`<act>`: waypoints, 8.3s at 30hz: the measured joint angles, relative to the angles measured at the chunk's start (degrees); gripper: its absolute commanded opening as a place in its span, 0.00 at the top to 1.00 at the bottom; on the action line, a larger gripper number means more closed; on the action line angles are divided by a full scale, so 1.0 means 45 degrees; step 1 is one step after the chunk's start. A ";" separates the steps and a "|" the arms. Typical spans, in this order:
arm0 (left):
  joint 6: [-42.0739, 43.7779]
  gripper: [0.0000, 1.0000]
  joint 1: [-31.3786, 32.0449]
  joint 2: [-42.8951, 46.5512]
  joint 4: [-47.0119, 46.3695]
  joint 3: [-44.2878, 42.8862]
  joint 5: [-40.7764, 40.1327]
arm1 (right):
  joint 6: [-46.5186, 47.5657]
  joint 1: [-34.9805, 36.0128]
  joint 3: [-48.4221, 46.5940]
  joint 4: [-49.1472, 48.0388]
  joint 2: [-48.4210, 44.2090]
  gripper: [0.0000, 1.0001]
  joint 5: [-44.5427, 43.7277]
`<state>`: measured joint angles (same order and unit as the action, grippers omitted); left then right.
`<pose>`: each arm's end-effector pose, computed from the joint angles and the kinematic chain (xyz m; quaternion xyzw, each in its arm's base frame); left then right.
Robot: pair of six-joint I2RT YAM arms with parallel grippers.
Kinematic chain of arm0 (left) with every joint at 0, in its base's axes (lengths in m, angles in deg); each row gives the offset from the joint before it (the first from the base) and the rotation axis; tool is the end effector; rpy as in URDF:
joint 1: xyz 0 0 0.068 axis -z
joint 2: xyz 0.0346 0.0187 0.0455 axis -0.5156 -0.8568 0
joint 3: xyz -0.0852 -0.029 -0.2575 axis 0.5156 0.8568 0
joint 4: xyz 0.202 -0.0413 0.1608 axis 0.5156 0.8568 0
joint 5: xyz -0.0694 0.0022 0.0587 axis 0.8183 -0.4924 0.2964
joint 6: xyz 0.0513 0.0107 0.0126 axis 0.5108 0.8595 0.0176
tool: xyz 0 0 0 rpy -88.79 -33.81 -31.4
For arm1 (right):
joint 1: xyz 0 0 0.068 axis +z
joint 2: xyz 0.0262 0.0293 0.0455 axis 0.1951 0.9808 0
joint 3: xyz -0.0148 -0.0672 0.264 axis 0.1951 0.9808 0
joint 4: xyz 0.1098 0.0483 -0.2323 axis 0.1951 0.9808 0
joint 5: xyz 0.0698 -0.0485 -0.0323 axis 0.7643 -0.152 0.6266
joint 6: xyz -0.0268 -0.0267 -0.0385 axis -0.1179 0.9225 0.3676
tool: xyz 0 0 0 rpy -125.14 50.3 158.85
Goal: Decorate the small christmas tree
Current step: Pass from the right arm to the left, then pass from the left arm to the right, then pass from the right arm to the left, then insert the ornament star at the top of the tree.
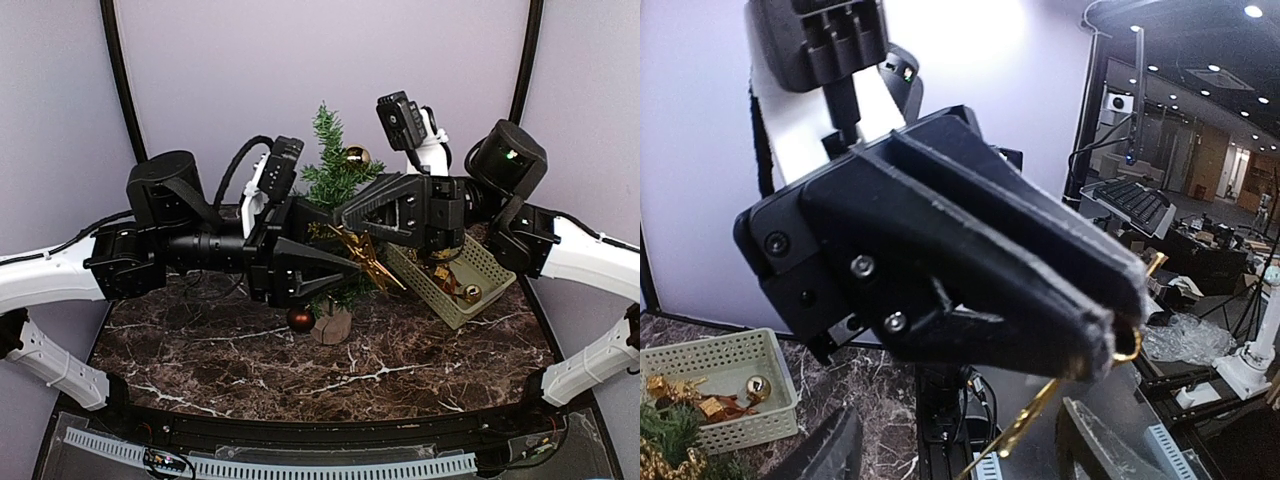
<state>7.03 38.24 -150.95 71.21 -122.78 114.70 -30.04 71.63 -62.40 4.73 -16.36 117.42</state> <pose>0.0910 -0.2843 0.4313 0.4647 0.4717 -0.5797 0.4749 0.1120 0.2562 0.4540 -0.4560 0.4271 0.7393 0.2513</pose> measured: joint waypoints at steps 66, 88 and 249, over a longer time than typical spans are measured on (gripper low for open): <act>-0.2769 1.00 0.0000 0.1549 -0.7669 0.3410 -0.4624 | 0.2171 0.1870 0.4546 -0.3745 -0.1025 0.56 -0.9423; -0.3866 1.00 0.0005 0.1185 -0.8204 0.3551 -0.4522 | 0.3172 0.1991 0.3113 -0.4988 -0.0121 1.00 -1.0030; -0.1404 1.00 -0.5348 -0.2336 -0.6324 -0.2574 -0.2137 | 0.5212 0.1462 0.2778 0.3910 -0.4609 0.11 -1.2366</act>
<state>0.72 14.17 -161.46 42.75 -134.36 105.08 -6.59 78.21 -49.89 22.32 -37.10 61.78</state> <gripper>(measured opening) 0.015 0.894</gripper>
